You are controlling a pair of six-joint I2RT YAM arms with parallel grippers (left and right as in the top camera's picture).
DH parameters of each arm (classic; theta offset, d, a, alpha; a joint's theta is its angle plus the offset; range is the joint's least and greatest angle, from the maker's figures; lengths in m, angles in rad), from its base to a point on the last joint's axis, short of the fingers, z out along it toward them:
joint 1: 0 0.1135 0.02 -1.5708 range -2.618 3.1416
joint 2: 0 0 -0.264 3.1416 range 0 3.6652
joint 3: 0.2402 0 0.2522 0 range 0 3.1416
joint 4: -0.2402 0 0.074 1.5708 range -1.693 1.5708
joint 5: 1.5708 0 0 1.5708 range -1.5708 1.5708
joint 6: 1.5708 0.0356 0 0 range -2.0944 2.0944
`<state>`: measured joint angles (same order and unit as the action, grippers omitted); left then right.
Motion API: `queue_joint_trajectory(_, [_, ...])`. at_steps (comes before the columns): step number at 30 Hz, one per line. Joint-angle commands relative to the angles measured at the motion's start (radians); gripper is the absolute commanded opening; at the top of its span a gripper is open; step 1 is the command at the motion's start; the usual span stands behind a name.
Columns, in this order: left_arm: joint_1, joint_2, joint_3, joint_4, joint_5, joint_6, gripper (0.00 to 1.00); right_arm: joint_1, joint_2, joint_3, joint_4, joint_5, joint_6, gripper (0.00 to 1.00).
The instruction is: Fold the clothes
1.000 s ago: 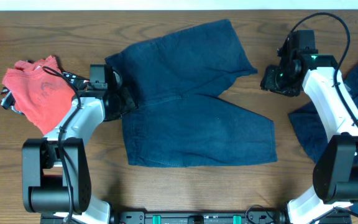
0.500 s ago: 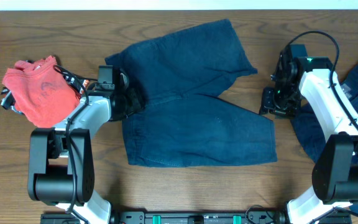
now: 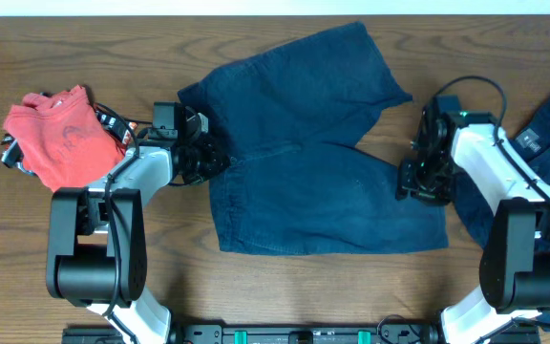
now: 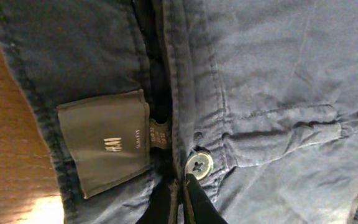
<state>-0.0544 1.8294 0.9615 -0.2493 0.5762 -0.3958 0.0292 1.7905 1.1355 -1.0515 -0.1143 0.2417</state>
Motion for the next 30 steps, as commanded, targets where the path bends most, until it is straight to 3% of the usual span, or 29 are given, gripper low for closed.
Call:
queue_joint_trajectory(1, [0.0,-0.038,-0.008,0.002,0.076,0.007,0.06,0.002,-0.005,-0.056,0.037,0.01,-0.01,0.52])
queue_joint_trajectory(6, [0.008,-0.113,-0.008,-0.031,0.133,0.022,0.06,-0.005,-0.005,-0.108,0.098,0.01,-0.003,0.54])
queue_joint_trajectory(11, [0.074,-0.24,-0.008,-0.205,0.115,0.048,0.06,-0.028,-0.005,-0.109,0.103,0.014,-0.003,0.57])
queue_joint_trajectory(16, [0.11,-0.298,-0.008,-0.391,-0.156,0.04,0.06,-0.04,-0.005,-0.109,0.103,0.013,-0.003,0.58])
queue_joint_trajectory(22, [0.101,-0.23,-0.028,-0.386,-0.282,0.028,0.06,-0.039,-0.005,-0.109,0.11,0.013,-0.003,0.58])
queue_joint_trajectory(25, [0.101,-0.2,-0.028,-0.399,-0.25,0.029,0.06,-0.039,-0.005,-0.108,0.109,0.011,-0.003,0.56])
queue_joint_trajectory(28, [0.101,-0.215,-0.026,-0.446,-0.107,0.089,0.07,-0.044,-0.019,-0.091,0.079,-0.003,-0.003,0.57])
queue_joint_trajectory(30, [0.101,-0.244,-0.023,-0.495,-0.047,0.105,0.17,-0.056,-0.042,-0.061,0.039,-0.002,0.031,0.57])
